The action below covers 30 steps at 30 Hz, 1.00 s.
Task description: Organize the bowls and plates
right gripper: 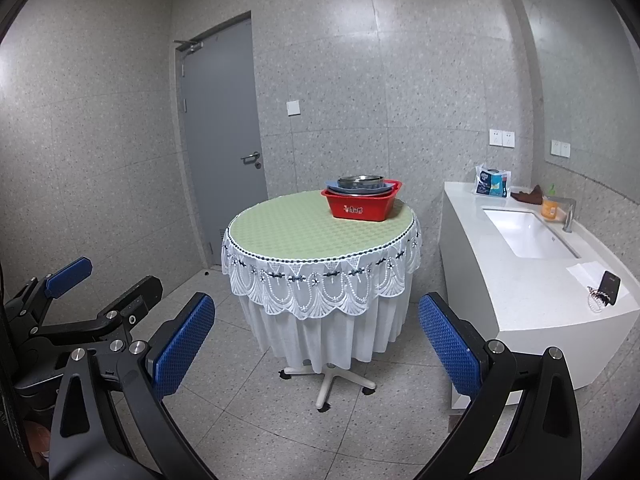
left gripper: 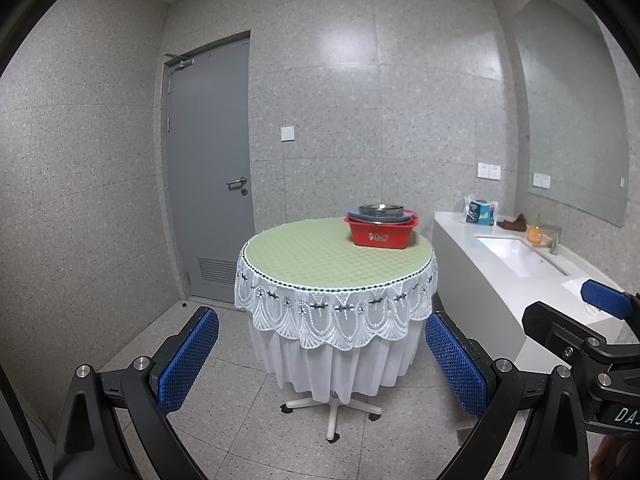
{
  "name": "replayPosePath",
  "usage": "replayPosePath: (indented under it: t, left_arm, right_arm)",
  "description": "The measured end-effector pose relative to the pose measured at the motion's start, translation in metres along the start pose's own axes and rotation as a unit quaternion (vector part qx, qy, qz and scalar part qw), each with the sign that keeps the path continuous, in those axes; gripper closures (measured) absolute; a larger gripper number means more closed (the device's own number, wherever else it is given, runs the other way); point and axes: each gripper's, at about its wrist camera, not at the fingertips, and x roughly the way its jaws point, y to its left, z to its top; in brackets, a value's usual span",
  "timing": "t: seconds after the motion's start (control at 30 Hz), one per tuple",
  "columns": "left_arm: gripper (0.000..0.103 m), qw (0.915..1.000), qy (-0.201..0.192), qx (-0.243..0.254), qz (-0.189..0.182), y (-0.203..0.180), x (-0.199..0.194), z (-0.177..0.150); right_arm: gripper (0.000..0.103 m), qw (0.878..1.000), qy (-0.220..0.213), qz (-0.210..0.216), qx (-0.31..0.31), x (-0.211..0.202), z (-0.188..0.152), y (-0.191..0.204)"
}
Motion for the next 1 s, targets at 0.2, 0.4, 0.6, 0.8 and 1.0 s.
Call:
replayPosePath:
  t: [0.2, 0.4, 0.6, 0.8, 1.0]
  left_arm:
    - [0.001, 1.0, 0.0, -0.001, 0.001, 0.0002, 0.0016, 0.0014]
    - [0.001, 1.0, 0.0, -0.001, 0.001, -0.0001, 0.0035, 0.0024]
    - [0.001, 1.0, -0.001, 0.0, 0.004, -0.0012, 0.0044, 0.0016]
    - [0.001, 1.0, 0.0, 0.0, 0.006, -0.0042, 0.0057, 0.001]
    - [0.001, 1.0, -0.001, 0.001, 0.008, -0.007, 0.008, 0.003]
  right_arm:
    - [0.0, 1.0, 0.003, 0.002, -0.001, 0.0024, 0.0002, 0.0]
    - [0.0, 1.0, 0.005, 0.002, -0.002, 0.005, 0.0009, -0.0007]
    - [0.0, 1.0, 0.003, 0.004, -0.003, 0.0051, 0.0012, -0.0018]
    - [0.0, 1.0, 0.006, 0.007, -0.003, 0.009, 0.0037, -0.0055]
    - [0.0, 1.0, 0.006, 0.007, -0.002, 0.0104, 0.0043, -0.006]
